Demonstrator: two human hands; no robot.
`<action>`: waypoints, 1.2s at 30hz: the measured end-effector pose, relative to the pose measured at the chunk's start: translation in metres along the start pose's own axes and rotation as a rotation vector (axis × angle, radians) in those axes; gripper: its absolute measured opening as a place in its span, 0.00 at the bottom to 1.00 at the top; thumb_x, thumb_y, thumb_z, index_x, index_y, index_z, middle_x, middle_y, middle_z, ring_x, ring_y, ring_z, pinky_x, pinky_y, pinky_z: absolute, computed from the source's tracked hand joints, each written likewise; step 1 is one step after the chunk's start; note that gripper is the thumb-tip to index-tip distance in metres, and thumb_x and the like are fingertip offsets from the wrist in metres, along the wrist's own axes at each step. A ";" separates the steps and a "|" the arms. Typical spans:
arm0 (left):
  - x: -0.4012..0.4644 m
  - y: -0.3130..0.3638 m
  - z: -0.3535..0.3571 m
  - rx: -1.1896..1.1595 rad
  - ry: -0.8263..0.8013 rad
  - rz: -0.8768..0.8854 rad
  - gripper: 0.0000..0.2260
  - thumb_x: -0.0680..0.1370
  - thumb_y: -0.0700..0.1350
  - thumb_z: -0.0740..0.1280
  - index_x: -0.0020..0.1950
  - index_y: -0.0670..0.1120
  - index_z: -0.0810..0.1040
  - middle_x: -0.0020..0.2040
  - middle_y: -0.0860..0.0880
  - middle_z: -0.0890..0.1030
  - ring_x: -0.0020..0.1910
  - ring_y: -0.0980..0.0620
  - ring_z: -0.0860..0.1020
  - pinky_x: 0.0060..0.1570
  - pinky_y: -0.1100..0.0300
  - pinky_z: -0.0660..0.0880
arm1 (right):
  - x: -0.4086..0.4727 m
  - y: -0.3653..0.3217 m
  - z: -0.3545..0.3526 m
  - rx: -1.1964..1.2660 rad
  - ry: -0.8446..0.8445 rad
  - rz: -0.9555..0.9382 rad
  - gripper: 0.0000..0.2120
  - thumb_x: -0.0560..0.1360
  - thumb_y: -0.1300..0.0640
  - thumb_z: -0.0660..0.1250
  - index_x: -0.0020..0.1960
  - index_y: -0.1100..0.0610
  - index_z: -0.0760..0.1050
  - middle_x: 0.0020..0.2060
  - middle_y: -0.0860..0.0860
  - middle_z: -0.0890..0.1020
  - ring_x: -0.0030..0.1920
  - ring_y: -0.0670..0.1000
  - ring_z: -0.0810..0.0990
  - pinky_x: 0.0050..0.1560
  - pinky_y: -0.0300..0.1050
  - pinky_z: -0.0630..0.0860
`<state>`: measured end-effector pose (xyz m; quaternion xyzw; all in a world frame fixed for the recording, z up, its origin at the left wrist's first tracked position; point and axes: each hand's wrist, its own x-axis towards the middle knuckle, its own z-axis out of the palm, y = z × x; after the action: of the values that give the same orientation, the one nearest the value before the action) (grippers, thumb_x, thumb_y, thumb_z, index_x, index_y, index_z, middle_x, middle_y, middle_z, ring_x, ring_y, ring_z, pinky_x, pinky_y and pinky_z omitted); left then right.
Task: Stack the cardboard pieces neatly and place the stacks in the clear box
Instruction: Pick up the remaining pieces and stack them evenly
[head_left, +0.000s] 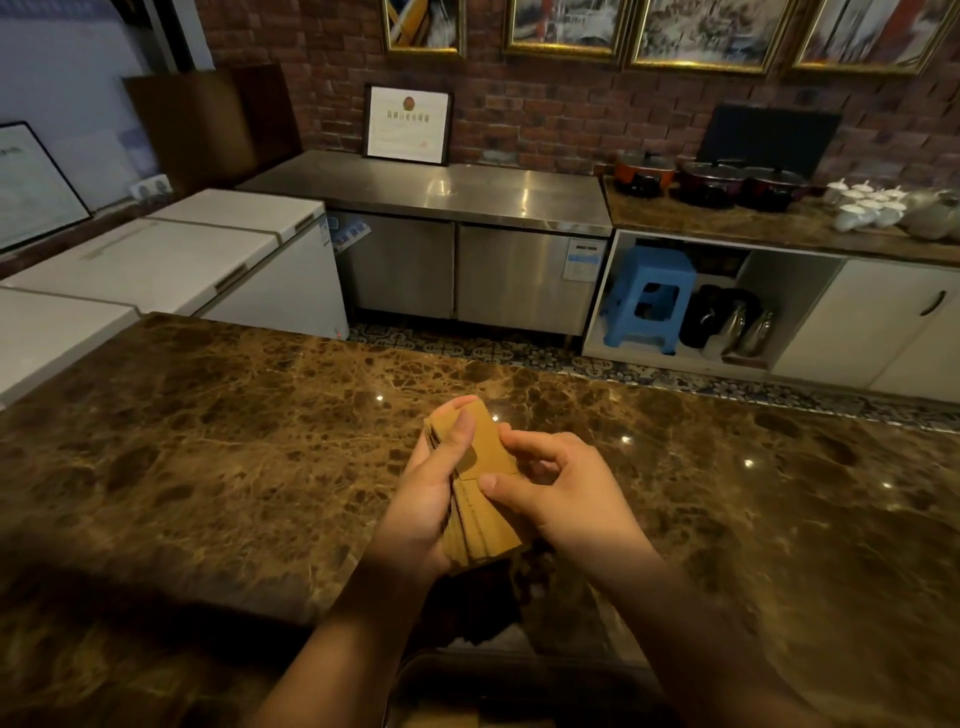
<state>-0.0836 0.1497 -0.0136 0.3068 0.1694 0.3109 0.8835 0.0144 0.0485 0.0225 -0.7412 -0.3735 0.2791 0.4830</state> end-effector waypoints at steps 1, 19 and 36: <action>-0.001 -0.001 -0.003 -0.017 0.006 -0.013 0.20 0.72 0.51 0.71 0.62 0.48 0.77 0.50 0.40 0.83 0.46 0.41 0.83 0.41 0.44 0.82 | 0.001 0.003 0.004 -0.077 0.006 -0.021 0.26 0.65 0.43 0.79 0.61 0.46 0.80 0.53 0.42 0.74 0.56 0.42 0.75 0.54 0.37 0.74; -0.021 0.029 -0.101 -0.309 0.221 0.092 0.16 0.71 0.42 0.65 0.58 0.50 0.74 0.48 0.40 0.82 0.41 0.44 0.82 0.43 0.50 0.80 | 0.082 0.042 0.068 -0.947 -0.372 0.348 0.59 0.56 0.19 0.66 0.74 0.58 0.66 0.75 0.61 0.65 0.74 0.65 0.62 0.69 0.62 0.67; -0.007 0.033 -0.078 -0.165 0.219 0.042 0.17 0.74 0.43 0.65 0.63 0.51 0.75 0.51 0.39 0.82 0.41 0.43 0.82 0.38 0.50 0.81 | 0.066 0.024 -0.022 0.509 -0.184 0.384 0.18 0.71 0.68 0.73 0.57 0.54 0.80 0.46 0.54 0.88 0.46 0.54 0.88 0.45 0.51 0.82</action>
<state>-0.1412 0.1995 -0.0500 0.2008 0.2322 0.3739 0.8752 0.0750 0.0858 0.0053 -0.6253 -0.1873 0.5151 0.5555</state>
